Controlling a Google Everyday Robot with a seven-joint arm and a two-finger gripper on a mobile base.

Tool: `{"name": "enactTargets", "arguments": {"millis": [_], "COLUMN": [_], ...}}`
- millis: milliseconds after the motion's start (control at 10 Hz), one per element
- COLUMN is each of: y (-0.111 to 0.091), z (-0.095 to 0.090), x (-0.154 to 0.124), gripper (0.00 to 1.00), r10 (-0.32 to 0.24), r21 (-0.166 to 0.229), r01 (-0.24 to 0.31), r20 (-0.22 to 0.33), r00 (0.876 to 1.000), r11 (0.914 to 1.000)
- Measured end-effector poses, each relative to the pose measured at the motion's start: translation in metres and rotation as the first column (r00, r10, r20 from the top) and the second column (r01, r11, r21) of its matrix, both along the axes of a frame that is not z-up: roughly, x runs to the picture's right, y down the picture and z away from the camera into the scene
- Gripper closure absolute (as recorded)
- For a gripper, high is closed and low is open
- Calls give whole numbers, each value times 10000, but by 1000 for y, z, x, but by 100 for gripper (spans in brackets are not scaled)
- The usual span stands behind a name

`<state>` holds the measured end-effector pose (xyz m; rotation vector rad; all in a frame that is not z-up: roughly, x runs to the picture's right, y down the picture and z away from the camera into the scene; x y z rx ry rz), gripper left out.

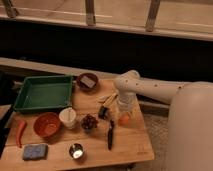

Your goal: Place apple in table surface

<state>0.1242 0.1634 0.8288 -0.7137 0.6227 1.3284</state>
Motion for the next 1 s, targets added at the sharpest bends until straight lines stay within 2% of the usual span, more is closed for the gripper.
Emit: {"name": "enactTargets", "arguments": {"millis": [500, 1000], "y": [1, 1], "z": [-7, -8], "x": [2, 3], "gripper": [27, 27], "r10": [126, 140], "r21": [31, 23], "r01": [-127, -141], "r20": [399, 400], "r00": [9991, 9991], "r11": [9999, 9999]}}
